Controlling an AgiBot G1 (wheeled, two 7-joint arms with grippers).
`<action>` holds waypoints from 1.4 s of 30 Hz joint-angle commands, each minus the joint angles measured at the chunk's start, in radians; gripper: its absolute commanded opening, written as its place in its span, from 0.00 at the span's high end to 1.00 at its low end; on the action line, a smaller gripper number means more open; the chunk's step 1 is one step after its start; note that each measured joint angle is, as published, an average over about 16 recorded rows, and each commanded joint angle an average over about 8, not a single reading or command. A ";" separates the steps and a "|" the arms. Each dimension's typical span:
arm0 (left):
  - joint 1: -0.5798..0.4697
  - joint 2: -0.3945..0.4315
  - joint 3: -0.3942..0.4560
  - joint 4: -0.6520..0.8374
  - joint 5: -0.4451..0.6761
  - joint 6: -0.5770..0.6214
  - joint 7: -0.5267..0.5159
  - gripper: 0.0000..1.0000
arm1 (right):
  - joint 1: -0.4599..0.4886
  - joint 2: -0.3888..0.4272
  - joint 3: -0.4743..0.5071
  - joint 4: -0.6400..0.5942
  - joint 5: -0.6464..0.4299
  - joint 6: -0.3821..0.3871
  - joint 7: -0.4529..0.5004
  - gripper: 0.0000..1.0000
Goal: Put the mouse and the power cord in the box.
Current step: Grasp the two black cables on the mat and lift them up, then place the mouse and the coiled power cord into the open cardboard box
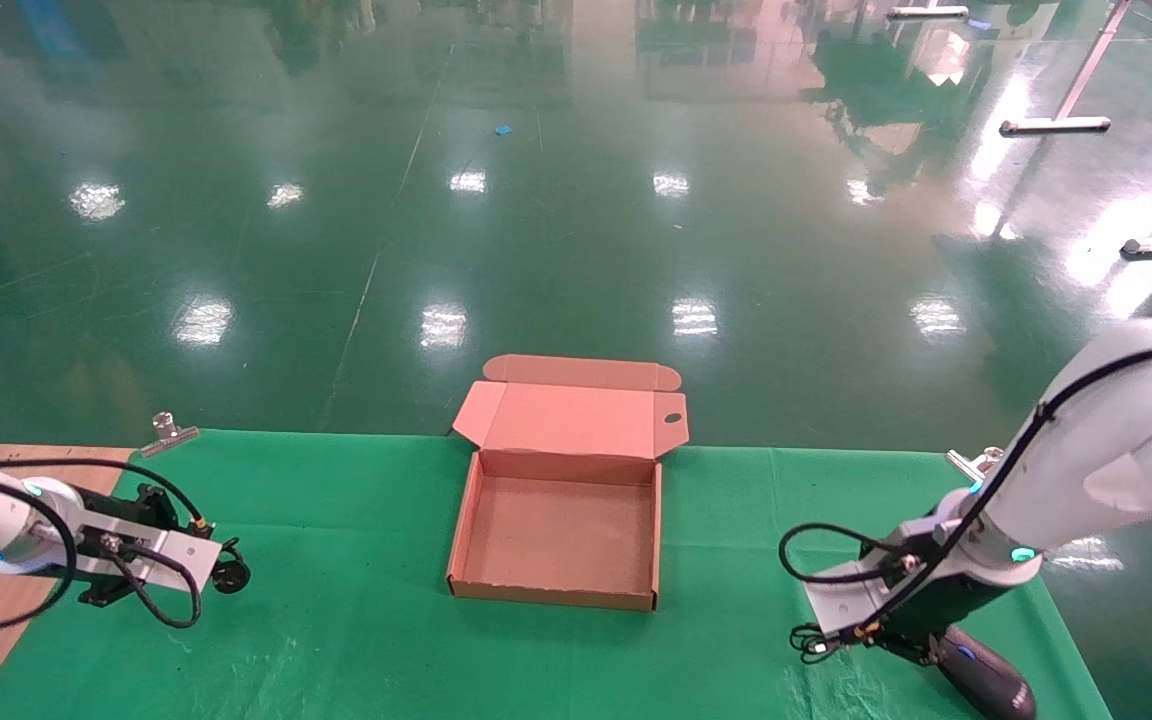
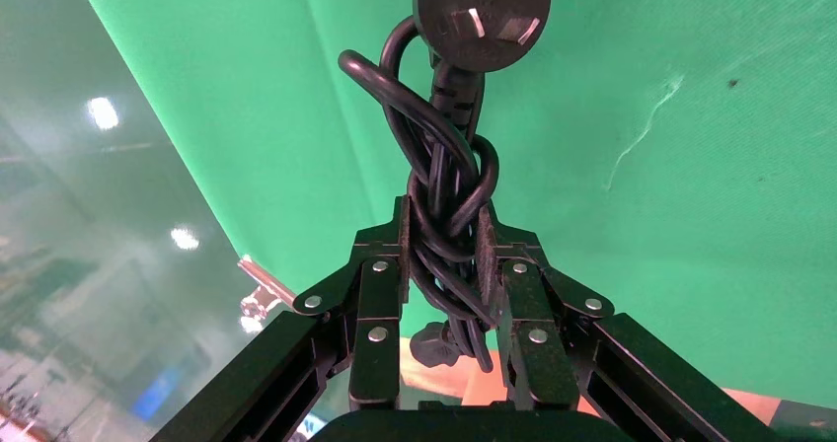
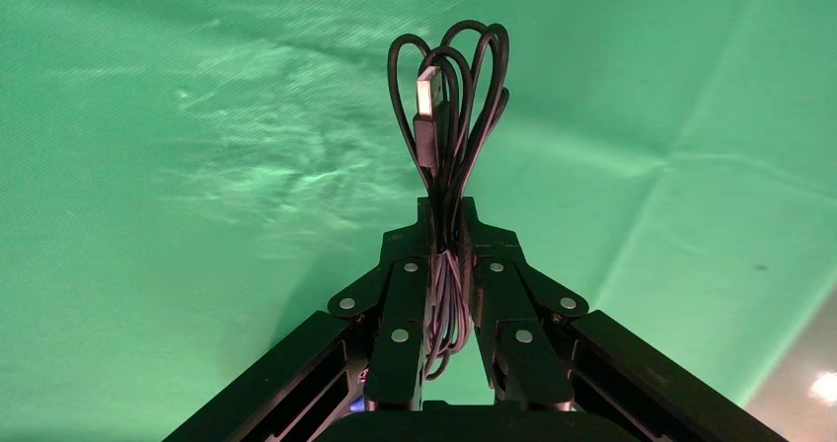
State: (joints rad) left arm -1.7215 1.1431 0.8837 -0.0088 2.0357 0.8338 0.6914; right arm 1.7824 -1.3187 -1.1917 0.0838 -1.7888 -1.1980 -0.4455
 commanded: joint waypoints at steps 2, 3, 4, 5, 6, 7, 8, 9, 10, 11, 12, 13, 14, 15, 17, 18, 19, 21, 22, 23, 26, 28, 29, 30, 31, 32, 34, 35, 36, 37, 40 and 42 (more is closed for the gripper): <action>-0.023 -0.003 -0.003 -0.001 -0.005 0.039 0.008 1.00 | 0.023 0.002 0.002 0.009 0.003 -0.018 0.001 1.00; -0.033 -0.004 -0.005 -0.001 -0.007 0.057 0.010 1.00 | 0.033 0.003 0.002 0.014 0.004 -0.026 0.002 1.00; -0.043 -0.005 -0.006 -0.001 -0.009 0.076 0.013 1.00 | 0.042 0.003 0.003 0.019 0.005 -0.034 0.004 1.00; -0.053 -0.005 -0.008 -0.001 -0.012 0.096 0.016 1.00 | 0.053 0.004 0.004 0.025 0.006 -0.043 0.006 1.00; -0.063 -0.006 -0.010 -0.002 -0.015 0.117 0.019 1.00 | 0.064 0.005 0.004 0.032 0.006 -0.053 0.008 1.00; -0.074 -0.006 -0.012 -0.002 -0.018 0.138 0.022 1.00 | 0.075 0.006 0.005 0.040 0.007 -0.062 0.011 1.00; -0.085 -0.005 -0.014 -0.002 -0.021 0.163 0.025 1.00 | 0.087 0.007 0.005 0.048 0.008 -0.072 0.014 1.00; -0.097 -0.005 -0.016 -0.003 -0.024 0.189 0.029 1.00 | 0.100 0.008 0.006 0.057 0.008 -0.082 0.019 1.00; -0.109 -0.004 -0.017 -0.003 -0.026 0.216 0.032 1.00 | 0.112 0.008 0.006 0.067 0.008 -0.092 0.024 1.00; -0.123 -0.004 -0.019 -0.003 -0.028 0.248 0.037 1.00 | 0.125 0.009 0.006 0.079 0.008 -0.103 0.030 1.00; -0.137 -0.003 -0.020 -0.002 -0.030 0.282 0.041 1.00 | 0.138 0.010 0.006 0.091 0.008 -0.113 0.037 1.00; -0.152 -0.003 -0.021 -0.002 -0.032 0.317 0.046 1.00 | 0.151 0.011 0.007 0.105 0.008 -0.124 0.046 1.00; -0.168 -0.003 -0.022 -0.001 -0.033 0.353 0.050 1.00 | 0.163 0.011 0.007 0.119 0.008 -0.134 0.056 1.00; -0.183 -0.003 -0.023 -0.001 -0.035 0.387 0.055 1.00 | 0.176 0.012 0.007 0.136 0.009 -0.145 0.067 1.00; -0.214 -0.002 -0.024 -0.002 -0.037 0.448 0.063 1.00 | 0.199 0.014 0.008 0.173 0.010 -0.166 0.092 1.00; -0.229 -0.001 -0.025 -0.002 -0.038 0.476 0.066 1.00 | 0.210 0.015 0.009 0.194 0.010 -0.176 0.107 1.00; -0.244 0.000 -0.026 -0.004 -0.040 0.498 0.068 1.00 | 0.221 0.016 0.010 0.217 0.011 -0.185 0.123 1.00; -0.272 0.004 -0.028 -0.008 -0.042 0.532 0.072 1.00 | 0.241 0.018 0.012 0.268 0.013 -0.202 0.158 1.00; -0.285 0.006 -0.029 -0.010 -0.044 0.546 0.072 1.00 | 0.250 0.020 0.014 0.296 0.013 -0.209 0.178 1.00; -0.298 0.010 -0.031 -0.013 -0.047 0.558 0.073 1.00 | 0.259 0.021 0.015 0.326 0.013 -0.215 0.199 1.00; -0.331 0.025 -0.036 -0.022 -0.054 0.583 0.071 1.00 | 0.282 0.024 0.018 0.418 0.009 -0.221 0.266 1.00; -0.349 0.040 -0.040 -0.028 -0.060 0.591 0.068 1.00 | 0.293 0.024 0.020 0.476 0.005 -0.215 0.312 1.00; -0.356 0.049 -0.042 -0.032 -0.063 0.593 0.066 1.00 | 0.297 0.022 0.021 0.503 0.001 -0.210 0.334 1.00; -0.362 0.058 -0.045 -0.035 -0.067 0.593 0.064 1.00 | 0.301 0.021 0.022 0.526 -0.002 -0.204 0.354 1.00; -0.367 0.068 -0.048 -0.038 -0.072 0.592 0.063 1.00 | 0.304 0.018 0.023 0.545 -0.005 -0.197 0.373 1.00; -0.372 0.079 -0.051 -0.042 -0.076 0.589 0.060 1.00 | 0.307 0.014 0.024 0.562 -0.009 -0.189 0.389 1.00; -0.380 0.101 -0.056 -0.048 -0.084 0.580 0.056 1.00 | 0.311 0.004 0.026 0.582 -0.014 -0.172 0.413 1.00; -0.383 0.113 -0.059 -0.050 -0.088 0.574 0.053 1.00 | 0.312 -0.002 0.026 0.587 -0.016 -0.163 0.421 1.00; -0.385 0.124 -0.061 -0.052 -0.091 0.567 0.051 1.00 | 0.314 -0.007 0.026 0.589 -0.018 -0.155 0.426 1.00; -0.387 0.137 -0.064 -0.054 -0.094 0.559 0.050 1.00 | 0.314 -0.013 0.026 0.588 -0.019 -0.145 0.429 1.00; -0.387 0.170 -0.068 -0.060 -0.100 0.533 0.044 1.00 | 0.313 -0.029 0.022 0.580 -0.020 -0.112 0.429 1.00; -0.381 0.188 -0.070 -0.065 -0.104 0.512 0.040 1.00 | 0.308 -0.037 0.016 0.574 -0.019 -0.086 0.423 1.00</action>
State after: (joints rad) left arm -2.0937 1.3205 0.8139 -0.0807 1.9302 1.3438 0.7323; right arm 2.0883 -1.3508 -1.1802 0.6603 -1.8023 -1.2819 -0.0246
